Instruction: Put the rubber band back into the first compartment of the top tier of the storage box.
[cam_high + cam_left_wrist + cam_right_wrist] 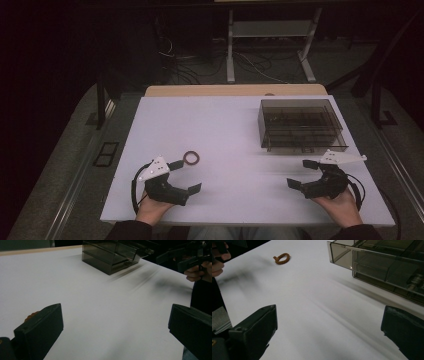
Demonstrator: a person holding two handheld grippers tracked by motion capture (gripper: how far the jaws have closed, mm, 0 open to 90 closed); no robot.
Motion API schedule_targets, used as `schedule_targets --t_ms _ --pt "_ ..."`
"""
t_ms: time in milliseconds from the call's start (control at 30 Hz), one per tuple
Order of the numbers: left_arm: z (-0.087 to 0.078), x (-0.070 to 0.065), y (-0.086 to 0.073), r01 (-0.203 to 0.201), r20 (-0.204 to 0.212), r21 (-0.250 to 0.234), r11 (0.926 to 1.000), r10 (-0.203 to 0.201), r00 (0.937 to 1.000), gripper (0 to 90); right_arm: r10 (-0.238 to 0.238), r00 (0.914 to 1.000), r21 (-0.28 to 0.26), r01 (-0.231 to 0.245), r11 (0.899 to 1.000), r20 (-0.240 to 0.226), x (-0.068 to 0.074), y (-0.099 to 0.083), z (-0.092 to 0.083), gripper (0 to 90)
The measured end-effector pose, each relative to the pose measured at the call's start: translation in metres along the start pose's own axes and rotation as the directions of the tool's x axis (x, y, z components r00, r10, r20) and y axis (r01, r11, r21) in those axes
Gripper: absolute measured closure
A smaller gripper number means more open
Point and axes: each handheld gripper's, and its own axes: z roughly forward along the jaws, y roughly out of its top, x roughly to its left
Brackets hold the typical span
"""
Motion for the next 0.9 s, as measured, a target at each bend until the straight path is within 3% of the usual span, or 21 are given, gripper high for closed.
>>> schedule_targets --t_ms 900 --pt "0.0004 -0.0027 0.0028 -0.008 0.011 0.022 0.9997 0.008 0.9999 0.0 0.003 0.9999 0.009 -0.003 1.0 -0.012 -0.001 -0.0037 -0.0012 0.4"
